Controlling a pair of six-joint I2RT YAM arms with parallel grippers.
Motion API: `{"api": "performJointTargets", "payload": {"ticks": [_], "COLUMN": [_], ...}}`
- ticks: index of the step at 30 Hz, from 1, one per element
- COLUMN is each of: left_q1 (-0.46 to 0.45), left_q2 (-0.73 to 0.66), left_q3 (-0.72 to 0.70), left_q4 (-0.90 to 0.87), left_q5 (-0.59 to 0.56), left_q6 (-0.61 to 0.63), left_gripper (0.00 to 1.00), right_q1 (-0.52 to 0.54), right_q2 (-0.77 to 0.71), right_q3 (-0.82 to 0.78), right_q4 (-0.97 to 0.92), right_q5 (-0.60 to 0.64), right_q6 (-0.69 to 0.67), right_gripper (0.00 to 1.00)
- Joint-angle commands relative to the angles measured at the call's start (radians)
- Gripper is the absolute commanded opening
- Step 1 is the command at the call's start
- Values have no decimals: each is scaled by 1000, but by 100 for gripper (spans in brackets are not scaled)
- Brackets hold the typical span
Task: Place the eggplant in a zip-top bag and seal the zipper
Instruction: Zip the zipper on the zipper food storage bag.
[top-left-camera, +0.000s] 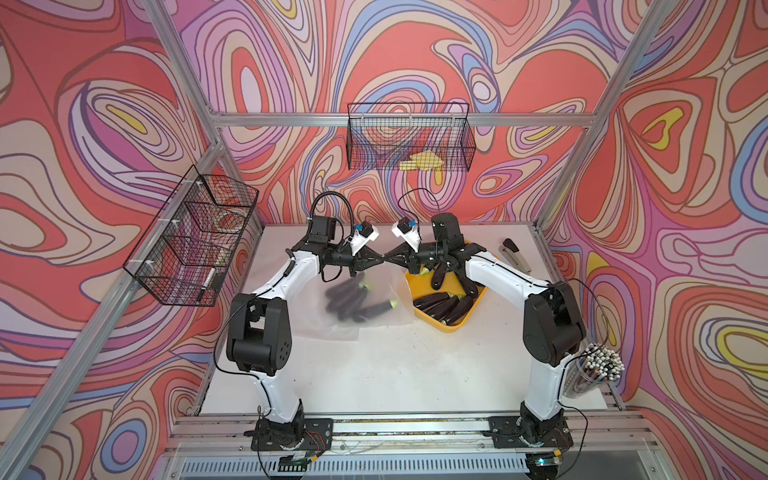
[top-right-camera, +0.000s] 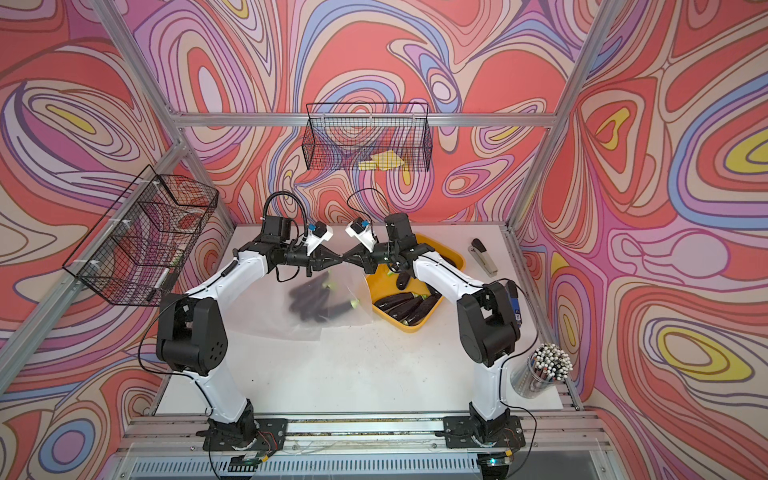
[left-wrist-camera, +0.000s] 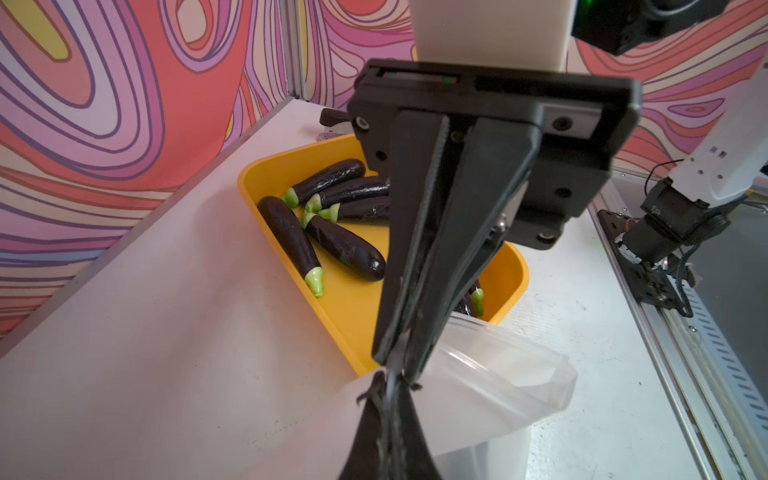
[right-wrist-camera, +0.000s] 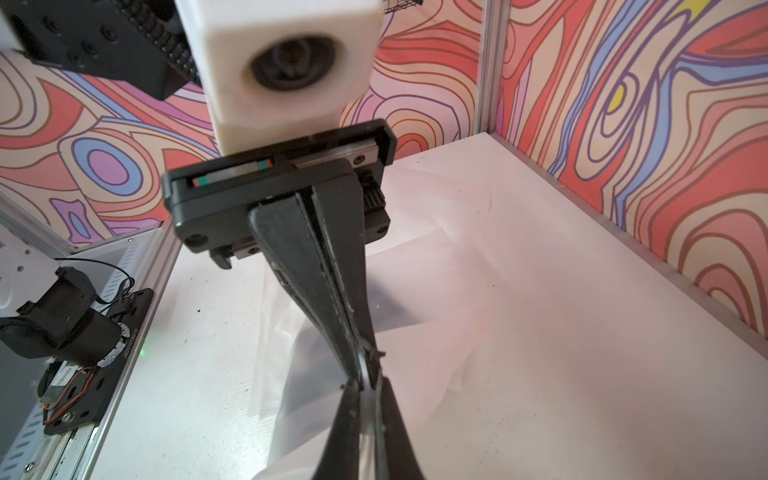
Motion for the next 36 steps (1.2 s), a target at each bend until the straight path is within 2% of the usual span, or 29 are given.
{"api": "performJointTargets", "payload": {"ticks": [1,7,11,16,24,36], "left_q1": [40,54,62,80,121,144], "left_q2": [-46,-60,-60,-52,-64,-68], "left_q3": [7,-5,10,30,28,24], "left_q4": [212,298,287,243,277,284], "left_q5": [-96,-194,-266,-301,-368,-402], "left_q6": [-102,-185,-200,-174,-215,-214], "left_gripper": [0,0,0,0,0,0], "right_q1": [5,5,5,5,5,5], "right_q2": [-66,-118,-136,-156,-191,-271], "right_q3": [-93,-175,-199,-217,-272,-409], "right_q4": [-62,-1,6,-5,-3,41], "right_q5": [-22,-14,-12,-10,9,41], "right_q6": [69,135,151,155,183,253], "right_gripper": [0,0,0,0,0,0]}}
